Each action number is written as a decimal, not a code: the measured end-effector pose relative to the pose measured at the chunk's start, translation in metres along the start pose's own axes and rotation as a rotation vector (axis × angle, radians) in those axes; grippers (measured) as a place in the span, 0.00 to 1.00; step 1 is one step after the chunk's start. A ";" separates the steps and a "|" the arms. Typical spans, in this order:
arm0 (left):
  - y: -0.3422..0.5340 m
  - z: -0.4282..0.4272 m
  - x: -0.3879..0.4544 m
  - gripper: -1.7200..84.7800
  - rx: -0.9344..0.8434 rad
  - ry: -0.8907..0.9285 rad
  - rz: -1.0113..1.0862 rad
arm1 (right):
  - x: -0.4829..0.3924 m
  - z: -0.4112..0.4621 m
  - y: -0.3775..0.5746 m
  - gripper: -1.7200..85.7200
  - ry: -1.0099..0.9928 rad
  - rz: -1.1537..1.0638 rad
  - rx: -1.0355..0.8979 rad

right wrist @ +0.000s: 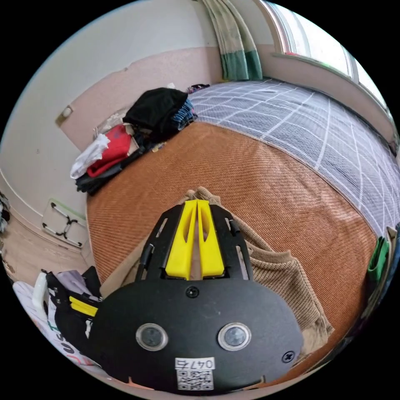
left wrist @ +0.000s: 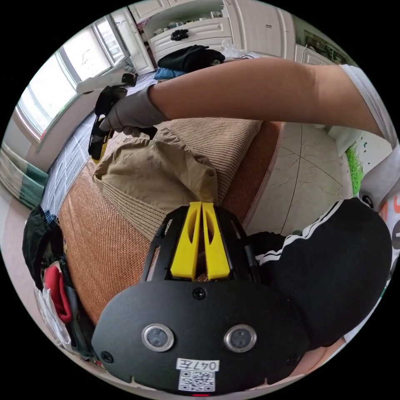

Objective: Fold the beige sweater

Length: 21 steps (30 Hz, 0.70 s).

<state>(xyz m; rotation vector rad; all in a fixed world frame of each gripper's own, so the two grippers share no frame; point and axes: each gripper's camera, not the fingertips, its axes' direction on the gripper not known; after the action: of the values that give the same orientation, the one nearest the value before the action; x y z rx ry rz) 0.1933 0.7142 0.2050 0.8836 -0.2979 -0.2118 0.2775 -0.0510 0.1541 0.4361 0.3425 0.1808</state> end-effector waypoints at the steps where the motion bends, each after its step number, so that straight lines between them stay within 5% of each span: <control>1: -0.008 -0.005 0.010 0.01 -0.007 -0.019 0.013 | 0.005 0.015 0.008 0.01 0.067 -0.005 -0.071; 6: -0.041 -0.024 0.054 0.01 -0.046 -0.120 0.104 | 0.021 -0.042 0.077 0.01 0.051 0.074 0.087; 12: -0.082 -0.061 0.081 0.01 -0.045 -0.202 0.111 | -0.025 -0.207 0.338 0.04 0.203 0.134 0.505; 17: -0.109 -0.103 0.097 0.01 0.013 -0.261 0.065 | 0.011 -0.257 0.619 0.08 0.281 0.630 0.650; 21: -0.126 -0.110 0.100 0.01 0.010 -0.210 0.071 | 0.028 -0.255 0.704 0.09 0.221 0.759 0.660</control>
<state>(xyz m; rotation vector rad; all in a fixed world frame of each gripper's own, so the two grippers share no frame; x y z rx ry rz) 0.3169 0.6863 0.0572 0.8603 -0.5251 -0.2375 0.1425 0.6809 0.2404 1.1985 0.4387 0.8742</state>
